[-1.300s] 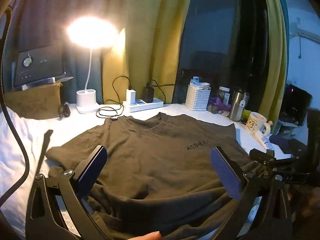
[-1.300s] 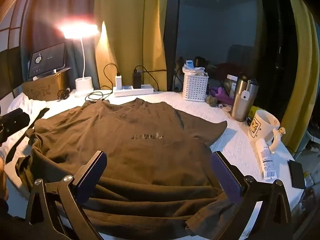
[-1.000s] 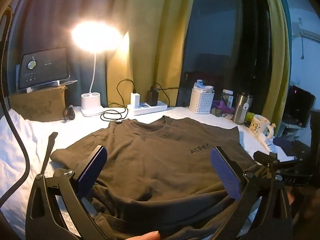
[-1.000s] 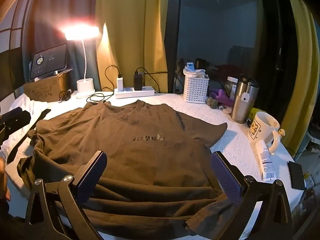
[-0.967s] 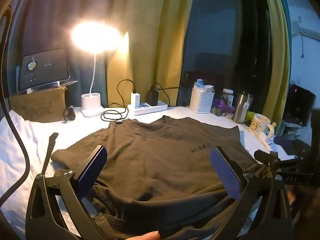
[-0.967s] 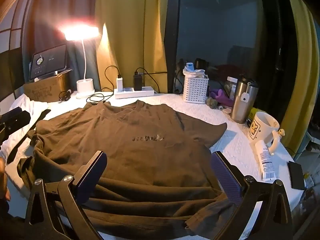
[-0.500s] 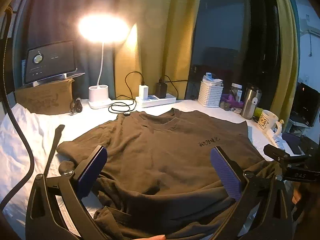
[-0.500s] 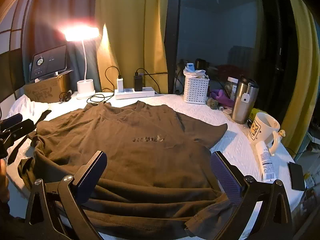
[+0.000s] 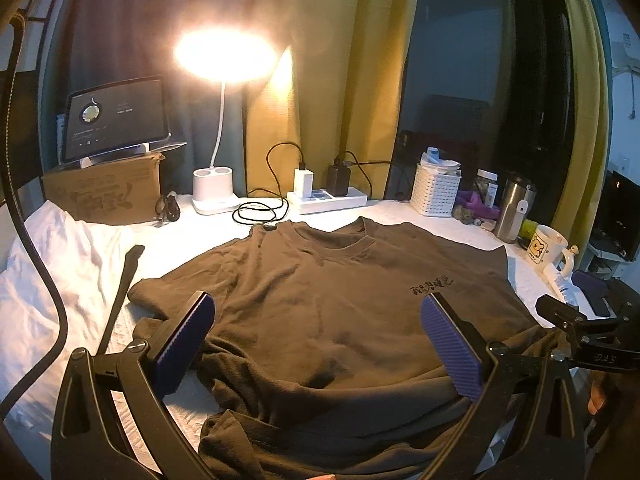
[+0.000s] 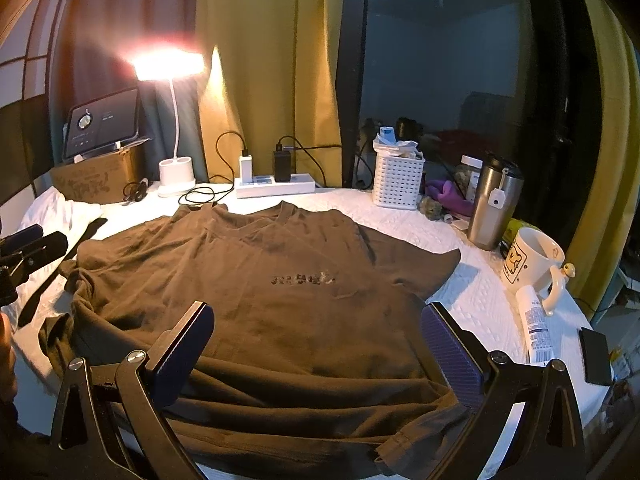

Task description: Fold small clothes

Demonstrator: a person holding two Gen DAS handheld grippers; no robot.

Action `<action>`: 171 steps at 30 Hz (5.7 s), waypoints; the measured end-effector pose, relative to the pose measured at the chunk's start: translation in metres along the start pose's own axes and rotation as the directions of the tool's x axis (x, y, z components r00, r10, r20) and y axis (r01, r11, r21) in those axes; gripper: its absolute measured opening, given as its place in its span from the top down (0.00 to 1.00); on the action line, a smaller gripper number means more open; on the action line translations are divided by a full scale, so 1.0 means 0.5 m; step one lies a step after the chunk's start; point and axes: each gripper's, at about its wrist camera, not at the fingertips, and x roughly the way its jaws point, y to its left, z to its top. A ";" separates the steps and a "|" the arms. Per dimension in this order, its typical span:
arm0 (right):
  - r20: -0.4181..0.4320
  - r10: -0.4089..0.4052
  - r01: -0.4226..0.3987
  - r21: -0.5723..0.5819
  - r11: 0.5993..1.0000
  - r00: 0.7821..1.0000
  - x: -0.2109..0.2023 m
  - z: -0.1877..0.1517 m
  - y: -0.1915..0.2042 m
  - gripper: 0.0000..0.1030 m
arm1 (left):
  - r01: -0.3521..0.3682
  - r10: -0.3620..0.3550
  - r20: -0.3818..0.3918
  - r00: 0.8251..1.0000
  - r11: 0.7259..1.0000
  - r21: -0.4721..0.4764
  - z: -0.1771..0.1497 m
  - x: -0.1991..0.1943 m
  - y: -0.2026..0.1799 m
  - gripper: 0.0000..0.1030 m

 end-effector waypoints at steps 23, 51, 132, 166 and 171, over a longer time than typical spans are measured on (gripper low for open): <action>-0.008 -0.006 0.006 0.002 1.000 1.000 0.003 -0.004 -0.002 0.00 | -0.018 0.018 -0.002 1.000 1.000 0.011 -0.004 -0.006 0.007 0.01; -0.022 -0.011 0.012 0.016 1.000 1.000 0.009 -0.015 -0.016 0.00 | -0.025 0.025 -0.013 1.000 1.000 0.019 0.000 -0.001 0.004 0.01; -0.302 0.066 -0.024 0.141 0.990 0.951 0.469 0.141 -0.320 0.97 | -0.105 0.083 -0.272 0.959 0.992 -0.070 0.117 0.384 0.017 0.01; -0.469 -0.216 0.250 0.010 0.968 0.856 0.463 0.076 -0.320 0.98 | -0.132 0.101 -0.238 0.966 0.984 -0.118 0.089 0.292 0.121 0.01; -0.446 -0.228 0.252 -0.005 0.968 0.866 0.455 0.066 -0.336 0.97 | -0.126 0.102 -0.256 0.961 0.989 -0.080 0.097 0.308 0.081 0.01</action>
